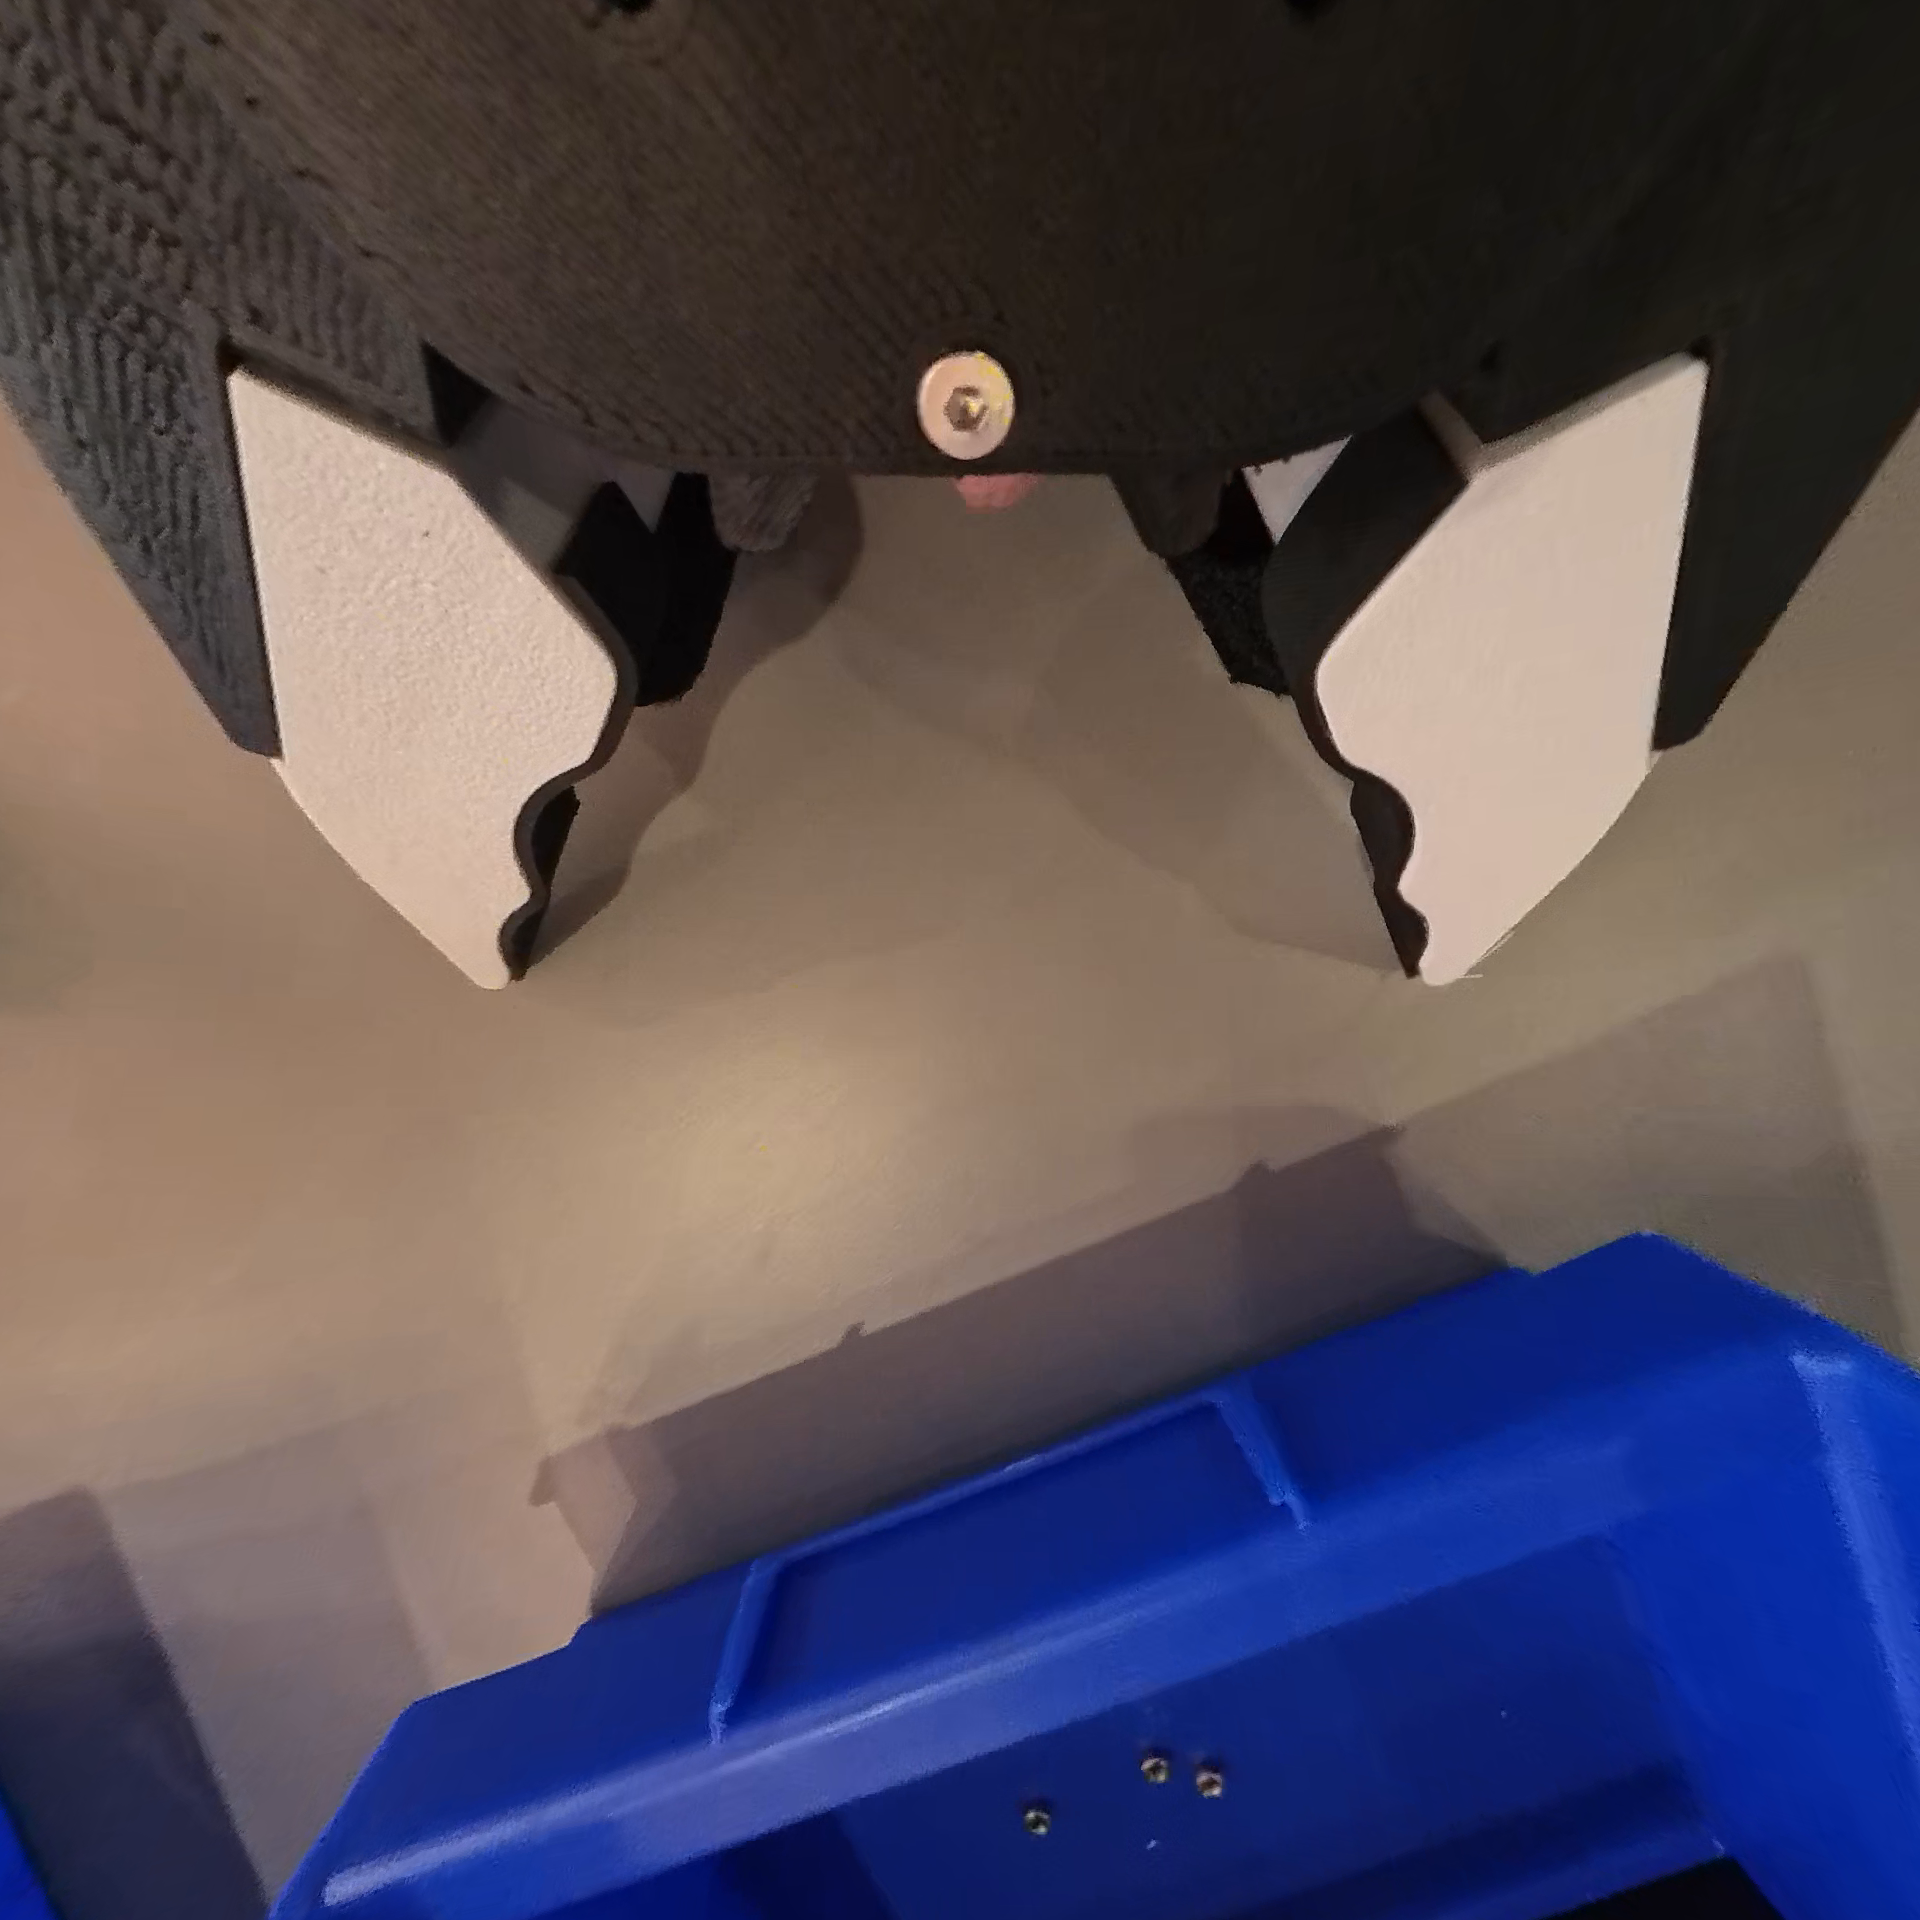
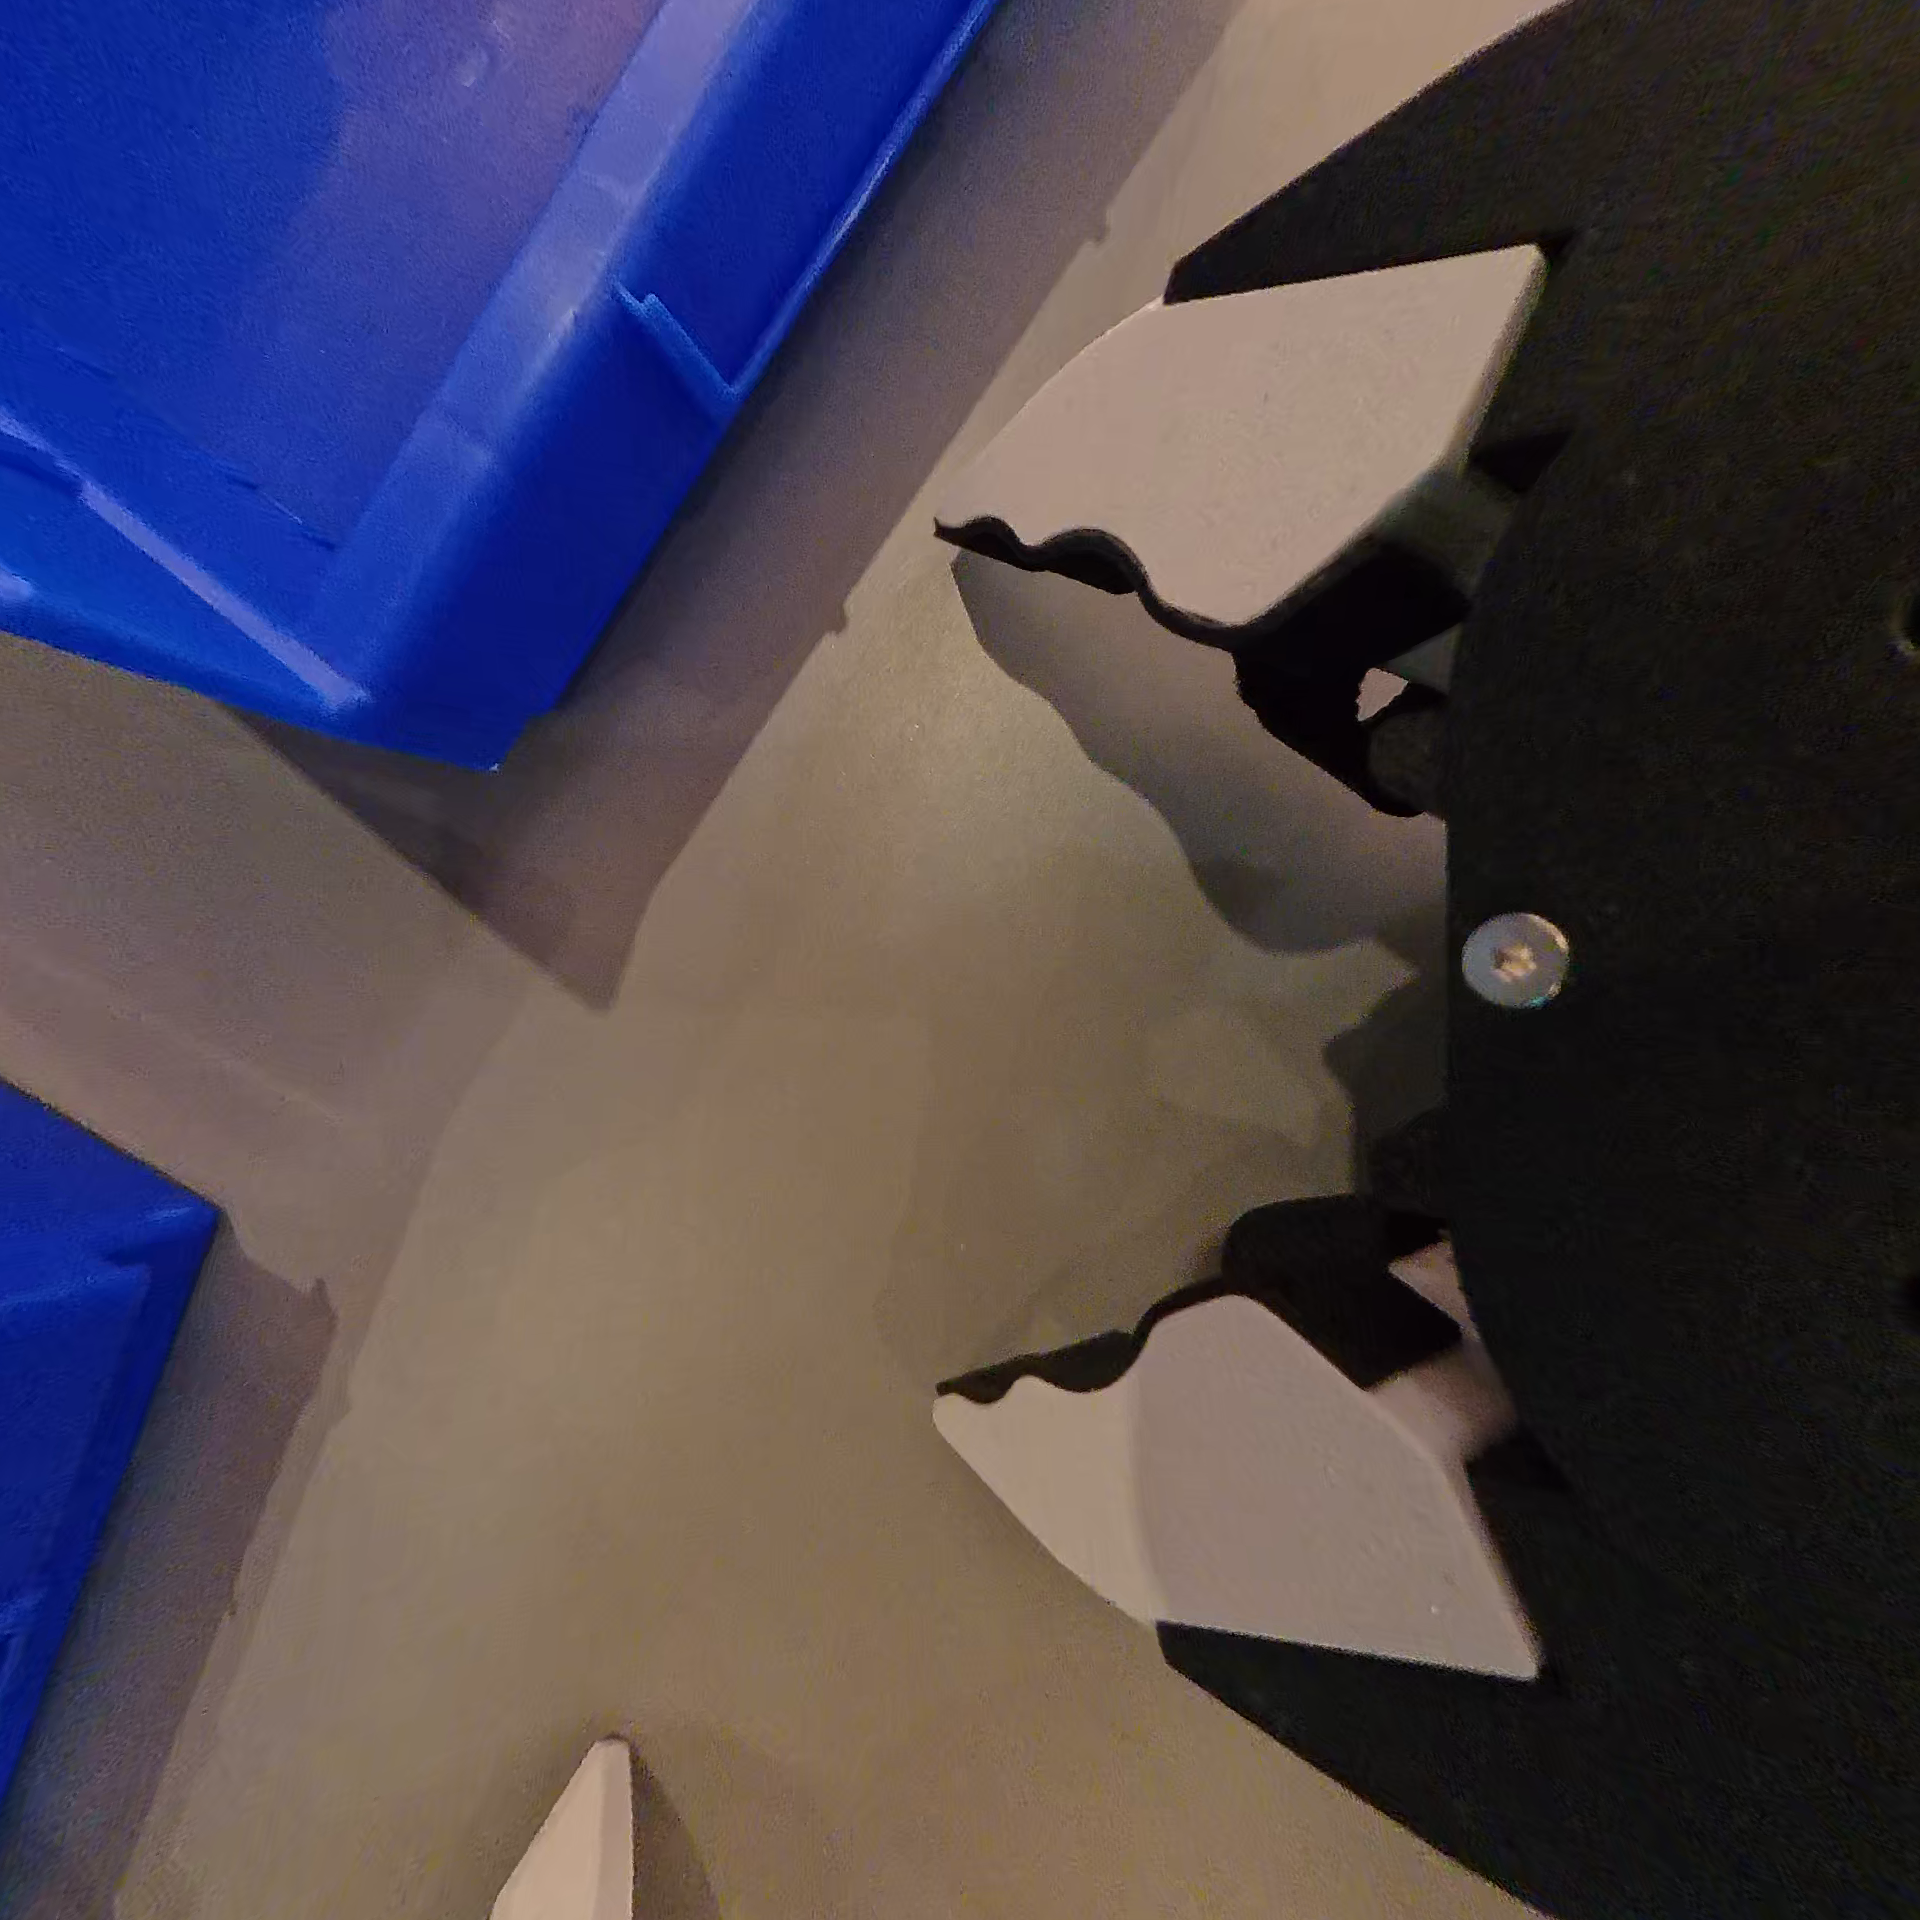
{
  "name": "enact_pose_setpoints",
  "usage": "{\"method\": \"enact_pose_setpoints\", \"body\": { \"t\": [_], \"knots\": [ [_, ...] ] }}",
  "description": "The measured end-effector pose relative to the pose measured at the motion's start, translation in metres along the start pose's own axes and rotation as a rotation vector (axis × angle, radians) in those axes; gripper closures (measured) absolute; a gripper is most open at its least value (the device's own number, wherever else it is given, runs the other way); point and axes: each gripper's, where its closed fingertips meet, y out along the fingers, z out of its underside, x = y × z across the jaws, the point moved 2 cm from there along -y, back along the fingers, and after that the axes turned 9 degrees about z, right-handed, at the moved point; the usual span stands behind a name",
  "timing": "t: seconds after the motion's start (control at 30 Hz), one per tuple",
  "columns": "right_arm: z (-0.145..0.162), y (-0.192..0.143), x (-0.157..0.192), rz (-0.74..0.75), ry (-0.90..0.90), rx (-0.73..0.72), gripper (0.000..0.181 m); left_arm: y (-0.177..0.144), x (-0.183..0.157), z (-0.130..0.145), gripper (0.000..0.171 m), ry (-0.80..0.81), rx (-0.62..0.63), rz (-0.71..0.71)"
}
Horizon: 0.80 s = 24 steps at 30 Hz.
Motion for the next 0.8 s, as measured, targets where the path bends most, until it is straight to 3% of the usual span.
{"method": "enact_pose_setpoints", "body": {
  "t": [0.3,0.43,0.53,0.63,0.8],
  "knots": [
    [-0.002,-0.001,0.005,-0.018,-0.032,-0.017,0.045,-0.003,-0.002,0.004,0.026,0.019,0.001,0.019],
    [-0.023,-0.016,0.009,-0.042,-0.04,-0.2,0.057,-0.004,-0.001,0.003,0.026,0.026,-0.003,0.039],
    [-0.039,-0.031,0.008,0.022,-0.094,-0.374,0.062,-0.004,-0.002,0.005,0.027,0.035,0.002,0.034],
    [-0.039,-0.034,0.013,0.023,-0.134,-0.395,0.062,-0.005,-0.002,0.005,0.027,0.034,0.002,0.034],
    [-0.04,-0.039,0.025,-0.121,-0.067,-0.425,0.064,-0.007,-0.004,0.008,0.029,0.055,0.001,0.057]
  ]
}}
